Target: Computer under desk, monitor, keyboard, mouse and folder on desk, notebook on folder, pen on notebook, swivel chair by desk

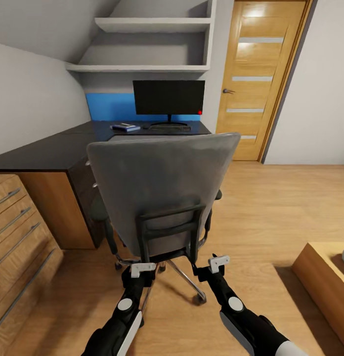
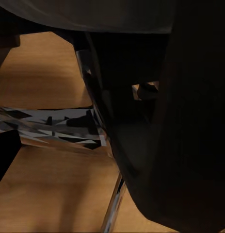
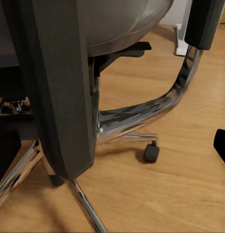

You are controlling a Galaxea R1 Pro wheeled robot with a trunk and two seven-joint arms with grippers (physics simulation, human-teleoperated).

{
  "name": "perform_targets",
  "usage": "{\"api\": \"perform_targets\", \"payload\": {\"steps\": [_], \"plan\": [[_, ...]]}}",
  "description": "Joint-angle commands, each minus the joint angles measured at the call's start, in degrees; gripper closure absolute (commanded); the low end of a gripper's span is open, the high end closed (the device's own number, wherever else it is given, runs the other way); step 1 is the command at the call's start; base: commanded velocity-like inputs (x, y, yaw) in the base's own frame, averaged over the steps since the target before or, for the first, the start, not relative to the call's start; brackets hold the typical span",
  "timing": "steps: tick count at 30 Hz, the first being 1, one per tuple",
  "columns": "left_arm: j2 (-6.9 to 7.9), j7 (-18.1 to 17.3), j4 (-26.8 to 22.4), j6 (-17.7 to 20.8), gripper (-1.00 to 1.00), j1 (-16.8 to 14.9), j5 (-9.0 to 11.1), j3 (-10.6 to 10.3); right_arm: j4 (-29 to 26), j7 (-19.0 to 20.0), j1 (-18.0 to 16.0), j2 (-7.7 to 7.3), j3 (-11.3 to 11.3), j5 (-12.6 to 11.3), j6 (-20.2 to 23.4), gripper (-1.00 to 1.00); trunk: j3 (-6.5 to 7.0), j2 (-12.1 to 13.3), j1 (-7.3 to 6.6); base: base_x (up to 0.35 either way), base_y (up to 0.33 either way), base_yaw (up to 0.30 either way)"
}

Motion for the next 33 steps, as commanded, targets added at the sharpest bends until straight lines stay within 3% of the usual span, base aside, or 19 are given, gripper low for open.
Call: {"api": "perform_targets", "payload": {"steps": [1,33], "plan": [[0.03,0.41,-0.07,0.11,-1.0,-0.04,0.26,-0.2,-0.01,-0.45,-0.09,-0.08,0.47,-0.56,-0.29,-1.0,-0.05,-0.02,0.02,0.331,-0.084,0.0],[0.11,0.41,-0.07,0.18,-1.0,-0.05,0.26,-0.12,0.19,-0.45,-0.09,0.53,0.47,-0.54,-0.29,-1.0,-0.02,-0.02,0.02,0.332,-0.018,0.038]]}}
